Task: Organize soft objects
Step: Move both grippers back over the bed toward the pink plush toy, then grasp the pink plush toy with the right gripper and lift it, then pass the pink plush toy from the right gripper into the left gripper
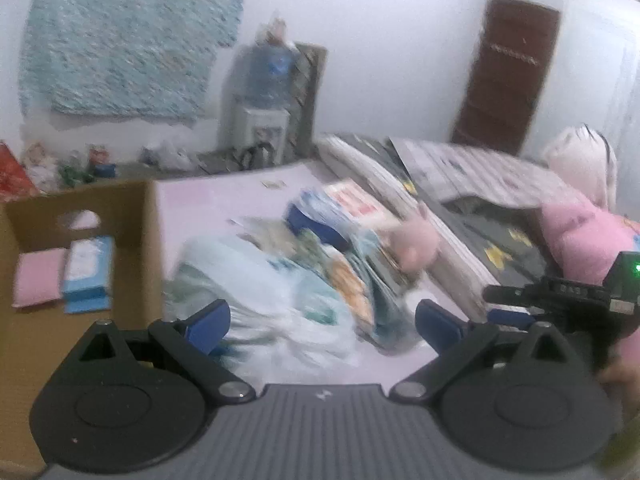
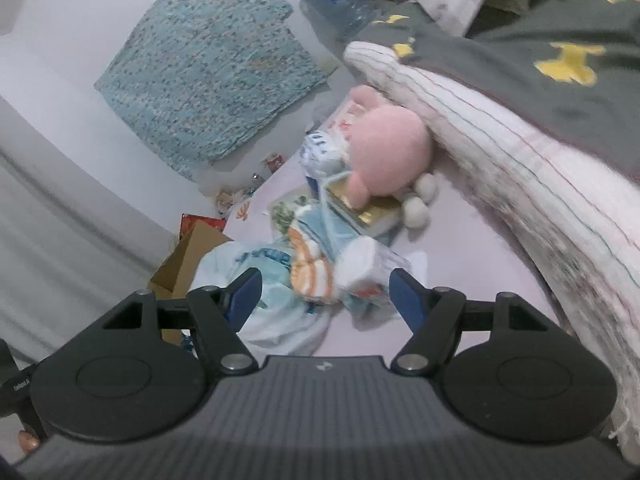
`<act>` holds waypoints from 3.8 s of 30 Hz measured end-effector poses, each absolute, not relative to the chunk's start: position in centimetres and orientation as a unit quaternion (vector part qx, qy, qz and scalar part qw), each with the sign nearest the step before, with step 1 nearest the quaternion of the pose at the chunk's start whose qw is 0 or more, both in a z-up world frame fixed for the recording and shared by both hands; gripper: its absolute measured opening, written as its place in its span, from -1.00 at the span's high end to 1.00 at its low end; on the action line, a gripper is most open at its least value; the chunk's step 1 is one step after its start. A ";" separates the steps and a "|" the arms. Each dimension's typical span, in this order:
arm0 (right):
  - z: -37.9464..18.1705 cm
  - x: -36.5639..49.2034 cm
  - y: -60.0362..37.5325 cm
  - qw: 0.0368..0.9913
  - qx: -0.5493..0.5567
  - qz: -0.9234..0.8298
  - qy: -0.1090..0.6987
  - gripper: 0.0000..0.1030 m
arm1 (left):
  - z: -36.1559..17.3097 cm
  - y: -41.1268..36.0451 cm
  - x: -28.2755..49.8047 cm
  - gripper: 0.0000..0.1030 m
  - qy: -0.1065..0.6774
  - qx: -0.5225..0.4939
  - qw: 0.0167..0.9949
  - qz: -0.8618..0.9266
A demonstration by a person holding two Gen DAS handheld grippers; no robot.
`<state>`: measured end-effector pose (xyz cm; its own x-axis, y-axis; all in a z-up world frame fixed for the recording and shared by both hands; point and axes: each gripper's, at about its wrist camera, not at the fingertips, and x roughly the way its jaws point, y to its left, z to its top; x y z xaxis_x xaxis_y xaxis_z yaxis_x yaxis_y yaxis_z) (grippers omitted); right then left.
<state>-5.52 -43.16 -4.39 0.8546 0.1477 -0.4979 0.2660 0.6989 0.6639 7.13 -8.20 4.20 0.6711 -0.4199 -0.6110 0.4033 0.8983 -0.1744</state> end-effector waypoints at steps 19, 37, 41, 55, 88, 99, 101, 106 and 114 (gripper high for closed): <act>-3.6 4.7 -47.0 0.906 0.352 -0.066 0.225 -0.62 | -0.7 -19.7 14.6 -0.43 0.356 0.115 0.899 -0.228; -6.4 10.9 -48.9 0.908 0.308 -0.125 0.254 -0.13 | -3.2 -19.3 16.3 -0.03 0.386 0.081 0.888 -0.234; -6.2 9.7 -50.2 0.902 0.354 -0.099 0.227 -0.10 | -2.6 -18.8 15.1 -0.03 0.380 0.066 0.891 -0.241; -1.4 -2.1 -49.4 0.884 0.441 0.012 0.154 -0.11 | 1.3 -17.5 10.1 -0.39 0.361 0.038 0.869 -0.336; -11.5 -3.8 -42.5 0.823 0.469 0.055 0.317 -0.14 | -4.7 -17.1 7.7 -0.74 0.469 0.052 0.811 -0.345; -13.0 -3.7 -41.8 0.803 0.495 0.077 0.323 -0.08 | -7.3 -21.7 8.9 -0.85 0.493 0.109 0.795 -0.336; -13.0 -3.6 -41.6 0.803 0.496 0.076 0.323 -0.07 | -7.7 -21.6 9.1 -0.85 0.503 0.097 0.790 -0.336; -13.2 -3.3 -41.2 0.798 0.503 0.074 0.323 -0.05 | -7.5 -21.4 8.8 -0.85 0.510 0.093 0.790 -0.328; -12.8 -3.6 -40.7 0.801 0.499 0.066 0.324 -0.08 | -7.8 -21.9 8.6 -0.90 0.517 0.098 0.789 -0.317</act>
<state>-3.64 -40.73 -12.79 0.7813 0.4284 -0.4540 0.2184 0.4938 0.8417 8.60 -21.85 -7.79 0.2649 -0.3990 -0.8779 0.6016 0.7799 -0.1729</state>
